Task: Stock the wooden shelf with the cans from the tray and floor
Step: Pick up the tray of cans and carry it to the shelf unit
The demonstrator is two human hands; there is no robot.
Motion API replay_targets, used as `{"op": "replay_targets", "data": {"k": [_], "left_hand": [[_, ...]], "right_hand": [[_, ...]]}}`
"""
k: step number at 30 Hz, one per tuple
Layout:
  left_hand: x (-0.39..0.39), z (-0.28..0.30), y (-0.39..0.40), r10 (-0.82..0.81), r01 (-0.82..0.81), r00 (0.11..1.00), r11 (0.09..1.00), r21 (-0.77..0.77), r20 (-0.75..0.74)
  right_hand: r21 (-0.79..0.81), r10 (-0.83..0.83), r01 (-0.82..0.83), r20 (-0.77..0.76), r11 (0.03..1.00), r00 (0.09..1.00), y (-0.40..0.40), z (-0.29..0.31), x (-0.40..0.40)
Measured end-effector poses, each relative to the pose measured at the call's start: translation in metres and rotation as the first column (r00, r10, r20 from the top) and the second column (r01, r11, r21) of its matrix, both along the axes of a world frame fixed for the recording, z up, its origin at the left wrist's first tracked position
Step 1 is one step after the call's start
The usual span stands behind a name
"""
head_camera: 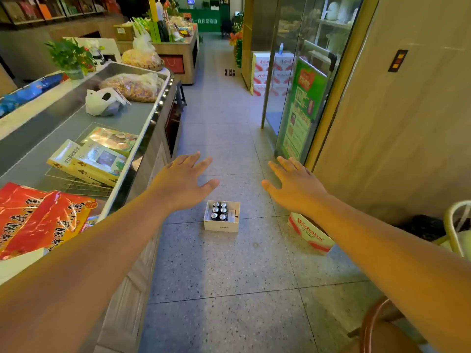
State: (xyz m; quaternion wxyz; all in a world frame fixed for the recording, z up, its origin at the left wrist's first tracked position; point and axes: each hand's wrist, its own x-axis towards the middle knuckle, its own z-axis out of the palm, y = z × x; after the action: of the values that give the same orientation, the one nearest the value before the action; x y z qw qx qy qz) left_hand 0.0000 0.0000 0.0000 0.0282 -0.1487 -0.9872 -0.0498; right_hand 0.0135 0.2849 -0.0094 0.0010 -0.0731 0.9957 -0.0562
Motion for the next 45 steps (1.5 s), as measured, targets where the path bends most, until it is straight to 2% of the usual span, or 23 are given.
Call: {"op": "replay_targets", "data": {"k": [7,15,24,30,40,45], "left_hand": [[-0.009,-0.013,-0.024,-0.021,0.018,0.999,0.998,-0.065,-0.038],[-0.022,-0.016,-0.064,0.0,-0.002,0.998,0.999,-0.051,-0.056],[-0.055,-0.033,-0.095,-0.032,0.029,0.999,0.996,-0.089,-0.027],[-0.119,-0.042,-0.085,-0.018,0.015,0.999,0.996,-0.09,-0.033],[-0.27,-0.046,-0.04,0.063,-0.065,0.998,0.996,-0.063,-0.023],[-0.342,-0.044,-0.035,0.151,-0.152,0.988,0.987,-0.056,-0.028]], "right_hand": [[0.031,-0.014,0.015,-0.028,0.999,1.0,-0.025,-0.003,-0.007],[0.014,-0.041,0.042,-0.016,0.999,0.999,-0.065,-0.006,-0.013],[0.015,-0.041,0.041,-0.01,0.999,0.999,-0.101,-0.022,-0.034],[0.006,-0.05,0.05,-0.009,0.999,0.999,-0.089,-0.03,-0.102],[0.022,-0.015,0.015,0.011,1.0,1.0,-0.049,-0.036,-0.269],[0.023,0.002,-0.002,0.006,1.0,1.0,-0.038,-0.032,-0.347]]}}
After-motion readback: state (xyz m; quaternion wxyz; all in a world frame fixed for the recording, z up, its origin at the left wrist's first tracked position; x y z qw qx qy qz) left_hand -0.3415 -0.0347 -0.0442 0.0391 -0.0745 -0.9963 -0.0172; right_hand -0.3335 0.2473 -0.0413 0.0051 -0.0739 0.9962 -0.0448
